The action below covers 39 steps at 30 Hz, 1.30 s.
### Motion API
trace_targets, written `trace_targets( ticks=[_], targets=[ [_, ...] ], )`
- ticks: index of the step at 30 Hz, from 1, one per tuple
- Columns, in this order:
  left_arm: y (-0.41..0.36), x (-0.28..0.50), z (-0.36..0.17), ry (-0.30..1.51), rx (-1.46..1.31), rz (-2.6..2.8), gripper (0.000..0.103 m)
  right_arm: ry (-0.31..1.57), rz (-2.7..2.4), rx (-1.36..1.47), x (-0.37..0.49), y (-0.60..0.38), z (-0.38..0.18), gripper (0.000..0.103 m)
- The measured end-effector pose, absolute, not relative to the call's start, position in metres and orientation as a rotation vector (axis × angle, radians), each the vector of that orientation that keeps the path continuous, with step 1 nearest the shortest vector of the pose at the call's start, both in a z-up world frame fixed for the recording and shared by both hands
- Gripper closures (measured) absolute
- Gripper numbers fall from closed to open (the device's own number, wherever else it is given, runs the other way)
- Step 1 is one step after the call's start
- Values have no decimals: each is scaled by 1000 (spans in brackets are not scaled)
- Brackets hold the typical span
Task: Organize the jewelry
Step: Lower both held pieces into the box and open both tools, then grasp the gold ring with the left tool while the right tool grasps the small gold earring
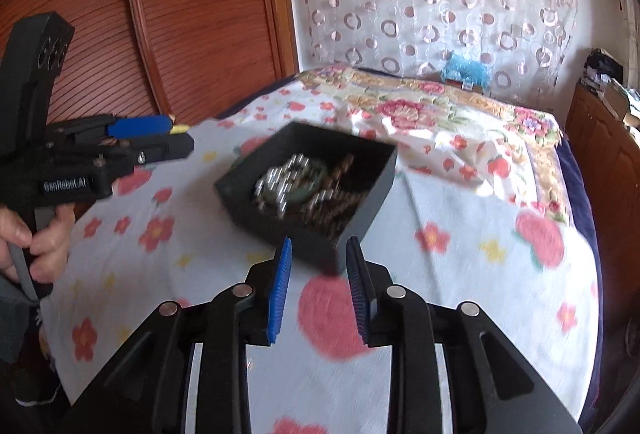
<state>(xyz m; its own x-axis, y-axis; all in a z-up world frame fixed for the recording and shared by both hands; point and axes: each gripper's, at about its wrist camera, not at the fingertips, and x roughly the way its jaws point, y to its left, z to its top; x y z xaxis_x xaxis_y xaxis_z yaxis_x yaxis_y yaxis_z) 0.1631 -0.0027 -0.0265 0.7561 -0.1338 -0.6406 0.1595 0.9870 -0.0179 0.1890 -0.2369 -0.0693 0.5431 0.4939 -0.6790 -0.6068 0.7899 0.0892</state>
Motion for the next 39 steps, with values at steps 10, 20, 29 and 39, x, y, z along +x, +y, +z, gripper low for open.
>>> trace_targets(
  ticks=[10, 20, 29, 39],
  targets=[
    [-8, 122, -61, 770, 34, -181, 43, 848, 711, -197, 145, -221, -106, 72],
    [-15, 97, -95, 852, 29, -224, 43, 899, 735, -347, 127, -198, -125, 87],
    [-40, 86, -108, 886, 69, -291, 43, 865, 717, -297, 130, -216, -114, 89],
    [-60, 83, -118, 914, 148, -307, 74, 857, 689, -251, 138, -230, -108, 88]
  ],
)
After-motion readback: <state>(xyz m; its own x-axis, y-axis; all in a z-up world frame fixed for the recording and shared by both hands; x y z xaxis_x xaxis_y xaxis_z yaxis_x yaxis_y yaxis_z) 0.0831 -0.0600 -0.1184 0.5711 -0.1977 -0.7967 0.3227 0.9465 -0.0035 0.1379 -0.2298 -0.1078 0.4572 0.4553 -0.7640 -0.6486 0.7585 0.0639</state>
